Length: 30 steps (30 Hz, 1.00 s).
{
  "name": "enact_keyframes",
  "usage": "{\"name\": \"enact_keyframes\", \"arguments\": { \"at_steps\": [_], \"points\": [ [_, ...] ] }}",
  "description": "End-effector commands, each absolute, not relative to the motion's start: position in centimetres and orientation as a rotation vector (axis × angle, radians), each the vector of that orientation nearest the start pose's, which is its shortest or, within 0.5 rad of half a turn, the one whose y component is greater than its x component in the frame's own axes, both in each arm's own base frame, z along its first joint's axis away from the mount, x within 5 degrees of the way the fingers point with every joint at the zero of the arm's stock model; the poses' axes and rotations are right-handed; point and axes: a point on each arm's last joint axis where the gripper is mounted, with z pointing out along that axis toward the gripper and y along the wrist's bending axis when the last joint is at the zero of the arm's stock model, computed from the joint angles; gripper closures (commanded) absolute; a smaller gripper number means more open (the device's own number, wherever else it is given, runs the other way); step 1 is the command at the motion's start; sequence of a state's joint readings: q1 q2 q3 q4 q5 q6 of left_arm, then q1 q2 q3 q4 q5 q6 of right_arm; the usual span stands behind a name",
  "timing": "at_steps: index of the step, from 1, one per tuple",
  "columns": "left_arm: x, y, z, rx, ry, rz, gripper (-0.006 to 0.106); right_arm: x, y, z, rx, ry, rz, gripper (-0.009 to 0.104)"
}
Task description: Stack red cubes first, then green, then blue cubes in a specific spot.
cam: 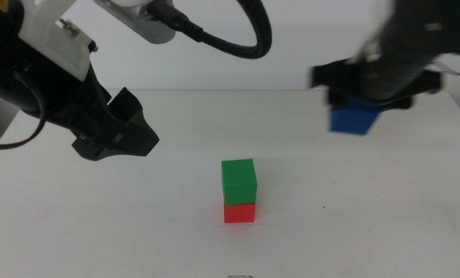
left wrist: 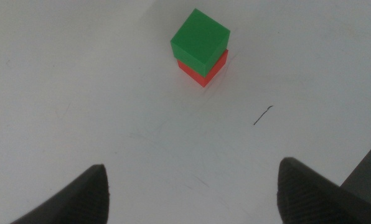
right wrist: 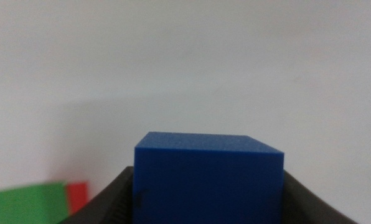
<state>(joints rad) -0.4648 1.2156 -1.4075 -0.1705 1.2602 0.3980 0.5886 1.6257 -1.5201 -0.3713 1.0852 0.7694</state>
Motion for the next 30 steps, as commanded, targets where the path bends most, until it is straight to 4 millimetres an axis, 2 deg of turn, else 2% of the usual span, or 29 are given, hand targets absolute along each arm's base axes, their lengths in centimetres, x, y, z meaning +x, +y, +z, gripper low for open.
{"name": "enact_keyframes", "arguments": {
  "at_steps": [1, 7, 12, 19, 30],
  "points": [
    [18.1, -11.0, 42.7, 1.077, 2.317, -0.285, 0.01, 29.5, 18.6, 36.9, 0.093, 2.488, 0.018, 0.096],
    [18.1, -11.0, 42.7, 1.077, 2.317, -0.285, 0.01, 29.0, 24.8, 37.2, -0.001, 2.494, 0.087, 0.096],
    [18.1, -11.0, 42.7, 1.077, 2.317, -0.285, 0.01, 29.9, 27.7, 36.1, -0.014, 2.541, 0.124, 0.096],
    [18.1, -11.0, 42.7, 1.077, 2.317, -0.285, 0.01, 30.6, 28.8, 34.1, -0.019, 2.598, 0.102, 0.096],
    [18.1, -11.0, 42.7, 1.077, 2.317, -0.285, 0.01, 31.0, 29.7, 32.8, -0.043, 2.624, 0.132, 0.096]
  ]
}}
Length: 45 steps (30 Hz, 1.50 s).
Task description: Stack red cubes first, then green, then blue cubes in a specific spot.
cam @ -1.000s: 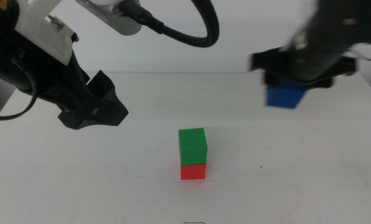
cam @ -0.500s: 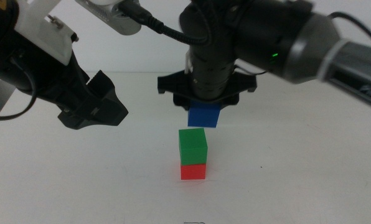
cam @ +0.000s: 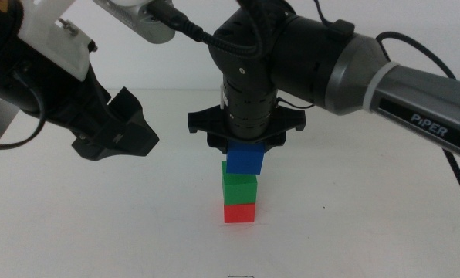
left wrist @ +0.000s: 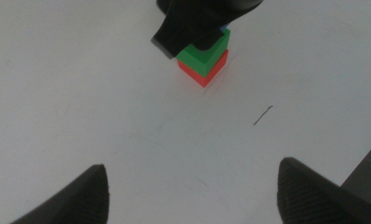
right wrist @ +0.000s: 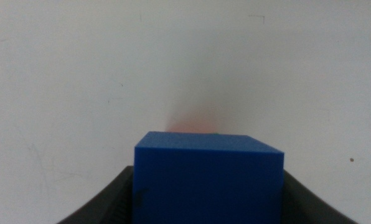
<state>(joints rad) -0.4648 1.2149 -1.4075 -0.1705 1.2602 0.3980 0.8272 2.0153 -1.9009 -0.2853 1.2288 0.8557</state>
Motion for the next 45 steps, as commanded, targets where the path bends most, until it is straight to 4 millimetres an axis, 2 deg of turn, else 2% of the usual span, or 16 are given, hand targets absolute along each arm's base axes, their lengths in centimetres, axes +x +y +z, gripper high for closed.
{"name": "enact_keyframes", "arguments": {
  "at_steps": [1, 15, 16, 17, 18, 20, 25, 28, 34, 41, 43, 45],
  "points": [
    [18.1, -11.0, 42.7, 1.077, 2.317, -0.285, 0.01, 31.1, 29.8, 32.7, -0.044, 2.625, 0.131, 0.096],
    [18.1, -11.0, 42.7, 1.077, 2.317, -0.285, 0.01, 31.2, 30.2, 31.6, -0.043, 2.658, 0.122, 0.095],
    [18.1, -11.0, 42.7, 1.077, 2.317, -0.285, 0.01, 31.2, 30.2, 31.6, -0.048, 2.659, 0.119, 0.066],
    [18.1, -11.0, 42.7, 1.077, 2.317, -0.285, 0.01, 31.2, 30.2, 31.6, -0.048, 2.659, 0.119, 0.063],
    [18.1, -11.0, 42.7, 1.077, 2.317, -0.285, 0.01, 31.3, 30.2, 31.6, -0.051, 2.652, 0.115, 0.044],
    [18.1, -11.0, 42.7, 1.077, 2.317, -0.285, 0.01, 31.3, 30.2, 31.7, -0.052, 2.647, 0.12, 0.035],
    [18.1, -11.0, 42.7, 1.077, 2.317, -0.285, 0.01, 31.4, 30.3, 31.8, -0.055, 2.635, 0.138, 0.022],
    [18.1, -11.0, 42.7, 1.076, 2.317, -0.285, 0.01, 31.3, 30.0, 32.5, -0.051, 2.619, 0.148, 0.019],
    [18.1, -11.0, 42.7, 1.077, 2.317, -0.285, 0.01, 31.0, 29.3, 34.0, -0.053, 2.584, 0.156, 0.019],
    [18.1, -11.0, 42.7, 1.077, 2.317, -0.285, 0.01, 30.4, 28.2, 36.8, -0.038, 2.511, 0.162, 0.019],
    [18.1, -11.0, 42.7, 1.077, 2.318, -0.285, 0.01, 30.3, 27.6, 37.7, -0.024, 2.495, 0.125, 0.019],
    [18.1, -11.0, 42.7, 1.077, 2.318, -0.285, 0.01, 30.5, 26.3, 39.6, -0.052, 2.445, 0.043, 0.019]
  ]
}}
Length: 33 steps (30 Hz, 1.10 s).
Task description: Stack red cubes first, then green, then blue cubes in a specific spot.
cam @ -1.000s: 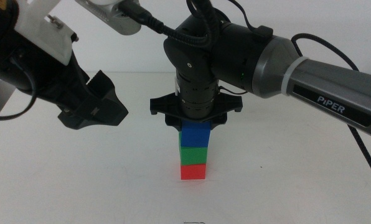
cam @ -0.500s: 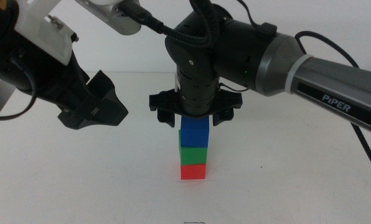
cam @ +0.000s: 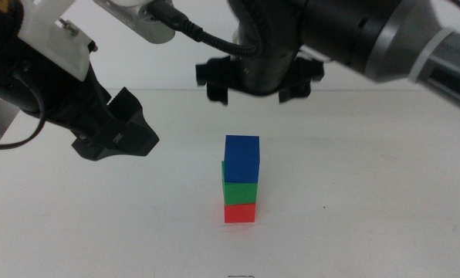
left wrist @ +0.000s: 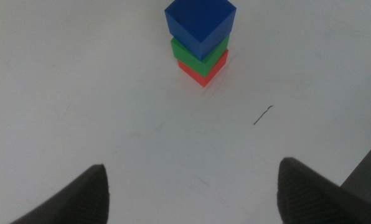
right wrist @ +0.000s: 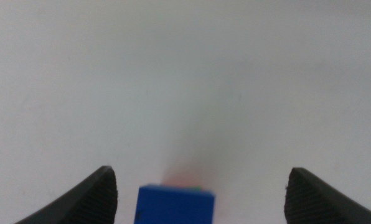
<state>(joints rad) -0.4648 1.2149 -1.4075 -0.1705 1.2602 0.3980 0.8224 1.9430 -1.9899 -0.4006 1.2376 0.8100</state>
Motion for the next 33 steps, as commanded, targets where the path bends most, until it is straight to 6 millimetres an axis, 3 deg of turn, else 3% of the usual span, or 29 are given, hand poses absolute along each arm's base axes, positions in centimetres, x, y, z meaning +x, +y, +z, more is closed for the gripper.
{"name": "enact_keyframes", "arguments": {
  "at_steps": [1, 4, 11, 15, 18, 23, 24, 26, 29, 33],
  "points": [
    [18.1, -11.0, 42.7, 1.077, 2.318, -0.285, 0.01, 30.5, 25.9, 40.1, -0.076, 2.438, 0.047, 0.019],
    [18.1, -11.0, 42.7, 1.077, 2.318, -0.285, 0.01, 30.6, 24.2, 41.8, -0.111, 2.421, 0.076, 0.019],
    [18.1, -11.0, 42.7, 1.077, 2.318, -0.285, 0.01, 30.6, 17.9, 45.7, -0.193, 2.379, 0.116, 0.019],
    [18.1, -11.0, 42.7, 1.077, 2.318, -0.285, 0.01, 29.1, 15.5, 47.9, -0.329, 2.332, 0.157, 0.019],
    [18.1, -11.0, 42.7, 1.077, 2.318, -0.285, 0.01, 27.3, 13.5, 49.2, -0.319, 2.298, 0.148, 0.019],
    [18.1, -11.0, 42.7, 1.077, 2.318, -0.285, 0.01, 24.4, 9.3, 49.6, -0.212, 2.297, 0.118, 0.02],
    [18.1, -11.0, 42.7, 1.077, 2.318, -0.285, 0.01, 23.5, 7.5, 49.2, -0.157, 2.289, 0.106, 0.02],
    [18.1, -11.0, 42.7, 1.077, 2.318, -0.283, 0.01, 22.4, 5.9, 48.6, -0.112, 2.267, 0.105, 0.02],
    [18.1, -10.9, 42.7, 1.077, 2.318, -0.278, 0.01, 20.4, 4.1, 47.3, -0.071, 2.217, 0.08, 0.02],
    [18.1, -10.9, 42.7, 1.077, 2.318, -0.276, 0.01, 19.2, 3.7, 47.4, -0.071, 2.174, 0.079, 0.02]
  ]
}}
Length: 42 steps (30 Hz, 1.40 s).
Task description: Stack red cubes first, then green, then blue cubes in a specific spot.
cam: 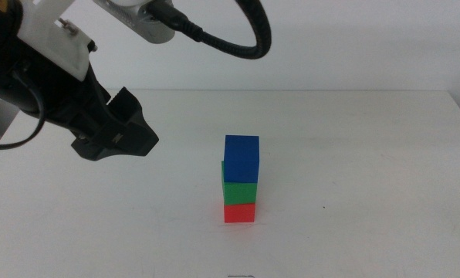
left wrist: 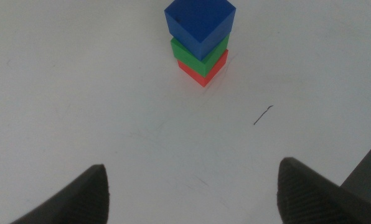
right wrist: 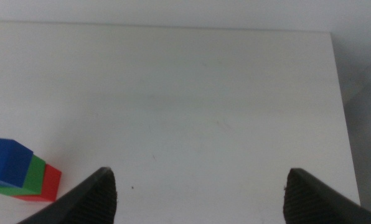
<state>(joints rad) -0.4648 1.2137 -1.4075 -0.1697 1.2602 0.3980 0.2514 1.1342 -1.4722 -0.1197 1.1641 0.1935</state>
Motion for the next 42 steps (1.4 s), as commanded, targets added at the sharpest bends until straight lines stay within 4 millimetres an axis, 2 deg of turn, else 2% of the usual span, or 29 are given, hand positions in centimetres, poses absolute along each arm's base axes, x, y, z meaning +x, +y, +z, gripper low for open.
{"name": "enact_keyframes", "arguments": {
  "at_steps": [1, 10, 14, 18, 21, 24, 28, 33, 42],
  "points": [
    [18.1, -10.9, 42.7, 1.077, 2.318, -0.275, 0.01, 19.1, 3.6, 47.5, -0.07, 2.171, 0.08, 0.02],
    [18.1, -10.9, 42.7, 1.077, 2.318, -0.274, 0.01, 18.9, 3.6, 47.5, -0.053, 2.173, 0.092, 0.02],
    [16.9, -10.0, 43.7, 1.038, 2.266, -0.246, 0.01, 18.9, 3.6, 47.5, -0.059, 2.171, 0.08, 0.02],
    [16.3, -7.5, 45.5, 0.769, 2.112, -0.174, 0.01, 18.9, 3.6, 47.5, -0.059, 2.171, 0.08, 0.02],
    [15.4, -5.4, 46.4, 0.505, 1.91, -0.157, 0.01, 18.9, 3.5, 47.5, -0.059, 2.171, 0.076, 0.02],
    [14.7, -3.2, 46.4, 0.325, 1.687, -0.06, 0.01, 18.9, 3.5, 47.5, -0.059, 2.171, 0.076, 0.02],
    [13.1, -1.3, 45.6, 0.2, 1.464, 0.054, 0.01, 18.9, 3.5, 47.5, -0.059, 2.171, 0.076, 0.02],
    [11.5, 0.0, 44.2, 0.06, 1.42, 0.062, 0.01, 18.9, 3.5, 47.5, -0.059, 2.171, 0.076, 0.02],
    [11.3, 0.0, 43.9, 0.044, 1.425, 0.054, 0.01, 18.9, 3.5, 47.5, -0.059, 2.17, 0.075, 0.02]
  ]
}}
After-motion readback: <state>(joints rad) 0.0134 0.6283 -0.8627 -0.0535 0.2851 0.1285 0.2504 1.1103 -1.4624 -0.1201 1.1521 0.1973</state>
